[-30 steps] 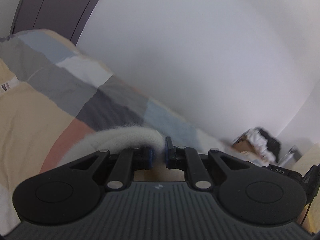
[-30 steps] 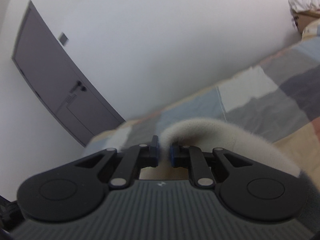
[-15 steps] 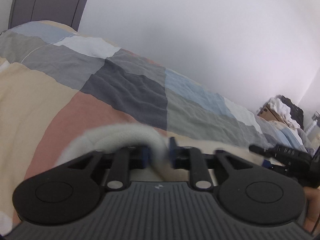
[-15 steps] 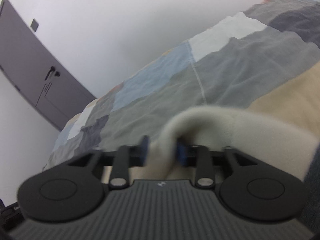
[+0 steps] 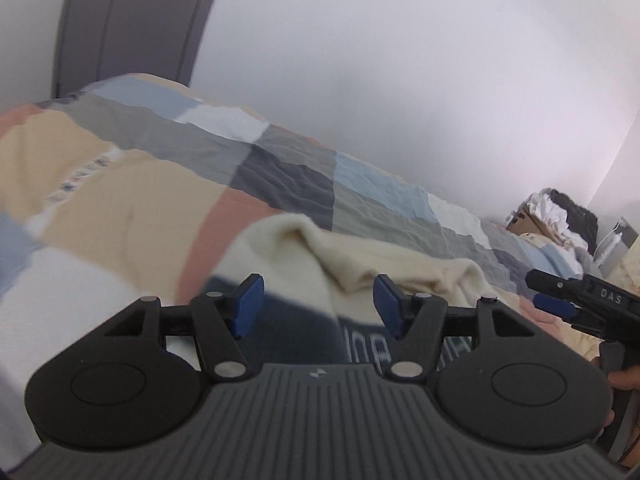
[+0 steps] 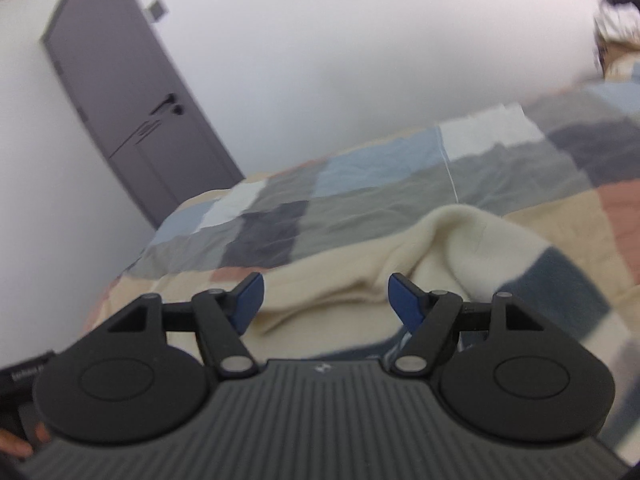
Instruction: Fold large clothes
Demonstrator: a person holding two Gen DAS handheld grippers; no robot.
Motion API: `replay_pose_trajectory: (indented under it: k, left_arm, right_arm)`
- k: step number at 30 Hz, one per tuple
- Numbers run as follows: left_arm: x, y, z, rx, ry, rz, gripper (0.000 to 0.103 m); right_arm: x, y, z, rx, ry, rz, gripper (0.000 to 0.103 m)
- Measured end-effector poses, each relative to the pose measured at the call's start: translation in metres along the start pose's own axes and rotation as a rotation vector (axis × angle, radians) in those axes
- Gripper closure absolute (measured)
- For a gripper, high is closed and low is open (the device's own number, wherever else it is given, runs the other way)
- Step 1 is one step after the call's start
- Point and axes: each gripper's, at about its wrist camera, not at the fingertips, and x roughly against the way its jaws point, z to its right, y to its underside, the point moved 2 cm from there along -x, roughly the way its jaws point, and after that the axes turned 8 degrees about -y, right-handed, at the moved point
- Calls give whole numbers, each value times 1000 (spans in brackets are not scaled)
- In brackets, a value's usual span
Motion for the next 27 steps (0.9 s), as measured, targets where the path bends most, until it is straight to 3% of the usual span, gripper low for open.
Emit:
replay_pose_trajectory:
  k: [6, 12, 20, 27]
  left_arm:
    - [97, 30, -27, 45, -57, -10, 37]
    - [145, 76, -65, 120, -136, -86, 37]
    - [135, 129, -99, 217, -250, -218, 37]
    - [116, 139, -126, 342, -349, -263, 37]
  right_arm:
    - [82, 26, -51, 62, -25, 32, 31]
    - [138, 67, -70, 95, -14, 26, 31]
    - [160, 132, -61, 129, 74, -62, 31]
    - [156, 151, -55, 152, 95, -95, 31]
